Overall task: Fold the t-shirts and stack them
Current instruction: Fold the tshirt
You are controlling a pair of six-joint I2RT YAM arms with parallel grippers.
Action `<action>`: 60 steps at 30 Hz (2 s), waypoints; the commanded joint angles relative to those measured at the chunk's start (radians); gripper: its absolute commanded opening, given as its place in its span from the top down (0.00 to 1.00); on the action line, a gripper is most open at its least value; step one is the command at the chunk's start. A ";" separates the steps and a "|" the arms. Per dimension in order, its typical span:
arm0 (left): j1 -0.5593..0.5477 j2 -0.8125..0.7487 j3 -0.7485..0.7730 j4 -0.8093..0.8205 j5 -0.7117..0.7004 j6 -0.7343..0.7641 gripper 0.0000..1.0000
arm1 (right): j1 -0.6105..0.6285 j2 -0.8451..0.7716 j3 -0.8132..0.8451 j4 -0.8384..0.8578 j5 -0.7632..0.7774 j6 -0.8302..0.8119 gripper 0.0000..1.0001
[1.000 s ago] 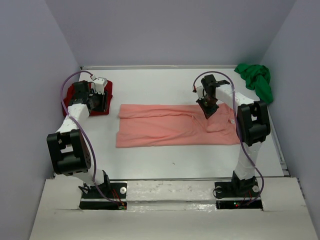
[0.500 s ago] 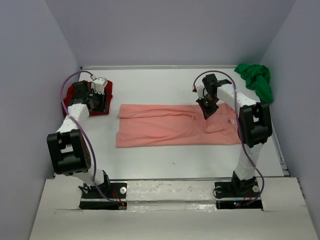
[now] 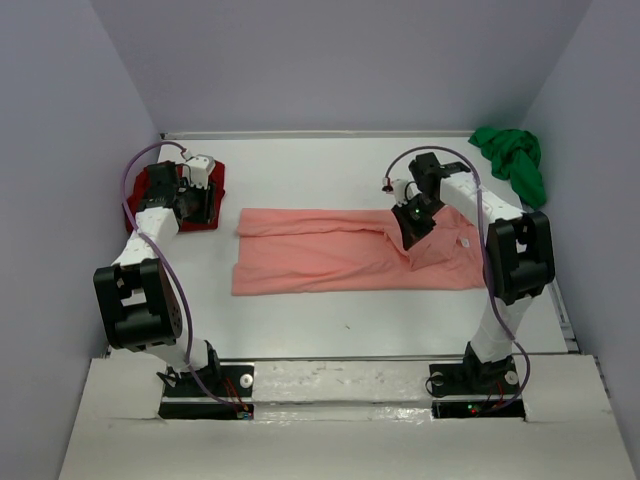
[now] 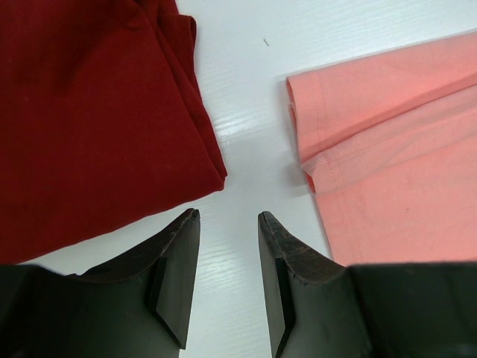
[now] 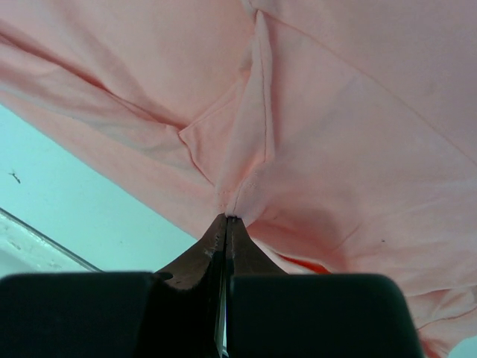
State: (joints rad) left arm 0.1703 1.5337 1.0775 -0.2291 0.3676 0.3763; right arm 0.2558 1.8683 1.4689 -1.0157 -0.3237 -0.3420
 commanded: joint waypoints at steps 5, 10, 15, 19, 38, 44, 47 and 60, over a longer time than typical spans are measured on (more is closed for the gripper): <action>0.005 -0.035 -0.001 -0.004 0.021 0.007 0.53 | -0.004 0.008 -0.024 -0.037 -0.098 -0.045 1.00; 0.003 -0.029 -0.002 -0.004 0.021 0.009 0.53 | 0.005 0.046 -0.007 -0.047 -0.155 -0.057 1.00; 0.003 -0.021 -0.002 -0.004 0.021 0.010 0.53 | 0.029 0.116 0.013 -0.066 -0.182 -0.080 0.81; 0.003 -0.020 -0.002 -0.004 0.019 0.010 0.53 | 0.049 0.147 0.019 -0.086 -0.228 -0.104 0.63; 0.003 -0.030 -0.002 -0.006 0.033 0.012 0.53 | 0.080 0.026 0.013 -0.011 -0.009 -0.034 0.74; 0.005 -0.040 -0.004 -0.006 0.036 0.012 0.53 | 0.062 0.051 0.031 0.071 0.156 0.029 1.00; 0.003 -0.040 -0.004 -0.006 0.034 0.015 0.53 | 0.062 0.072 0.039 0.077 0.210 0.035 1.00; 0.003 -0.044 -0.002 -0.006 0.050 0.013 0.53 | -0.007 -0.027 -0.140 0.106 0.343 0.034 1.00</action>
State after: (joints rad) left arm 0.1703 1.5337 1.0775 -0.2359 0.3931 0.3813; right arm 0.2680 1.9305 1.3804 -0.9215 -0.0475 -0.3149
